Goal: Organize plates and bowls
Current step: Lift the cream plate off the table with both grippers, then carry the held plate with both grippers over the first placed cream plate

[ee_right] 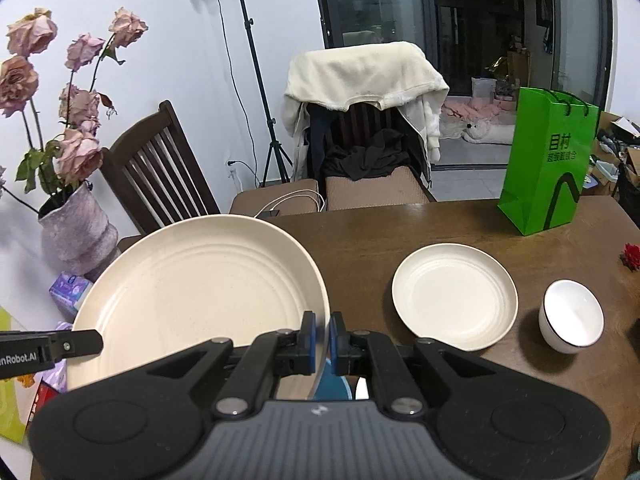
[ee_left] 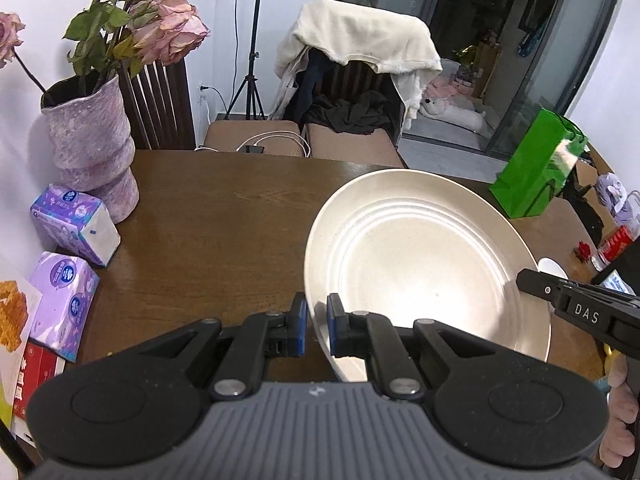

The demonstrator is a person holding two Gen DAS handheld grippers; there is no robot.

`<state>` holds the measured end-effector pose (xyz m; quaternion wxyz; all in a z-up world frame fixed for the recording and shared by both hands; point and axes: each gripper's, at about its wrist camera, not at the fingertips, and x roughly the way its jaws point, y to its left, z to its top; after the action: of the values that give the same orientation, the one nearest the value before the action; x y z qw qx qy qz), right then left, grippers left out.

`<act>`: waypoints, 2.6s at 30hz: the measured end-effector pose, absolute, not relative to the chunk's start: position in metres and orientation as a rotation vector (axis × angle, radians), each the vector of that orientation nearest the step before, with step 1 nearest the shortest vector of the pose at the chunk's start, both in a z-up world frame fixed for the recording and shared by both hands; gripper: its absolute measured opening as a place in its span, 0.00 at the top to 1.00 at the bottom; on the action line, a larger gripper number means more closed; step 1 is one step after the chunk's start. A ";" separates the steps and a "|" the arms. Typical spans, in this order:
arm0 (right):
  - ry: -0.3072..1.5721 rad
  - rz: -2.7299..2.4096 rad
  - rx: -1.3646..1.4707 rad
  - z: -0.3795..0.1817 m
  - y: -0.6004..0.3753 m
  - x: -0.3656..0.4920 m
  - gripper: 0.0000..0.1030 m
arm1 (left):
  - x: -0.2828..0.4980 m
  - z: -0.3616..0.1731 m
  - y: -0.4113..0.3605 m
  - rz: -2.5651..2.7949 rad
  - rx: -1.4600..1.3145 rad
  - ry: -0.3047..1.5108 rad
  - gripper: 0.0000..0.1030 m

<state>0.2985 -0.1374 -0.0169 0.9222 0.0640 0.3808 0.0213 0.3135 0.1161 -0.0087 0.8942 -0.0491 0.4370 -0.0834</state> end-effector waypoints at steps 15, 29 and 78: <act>0.769 0.000 0.148 -0.017 -0.134 0.227 0.93 | 0.256 -0.009 0.124 -0.241 -0.087 0.889 0.90; 0.758 -0.063 0.147 -0.032 -0.131 0.172 0.93 | 0.216 -0.027 0.121 -0.304 -0.066 0.910 0.90; 0.838 -0.253 0.215 -0.116 -0.200 0.065 0.93 | 0.162 -0.106 0.033 -0.521 0.121 1.038 0.90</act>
<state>0.0647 -0.2000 -0.1163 0.9002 0.1041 0.4049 -0.1221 0.1615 0.0330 -0.1060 0.8343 0.0571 0.4901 -0.2461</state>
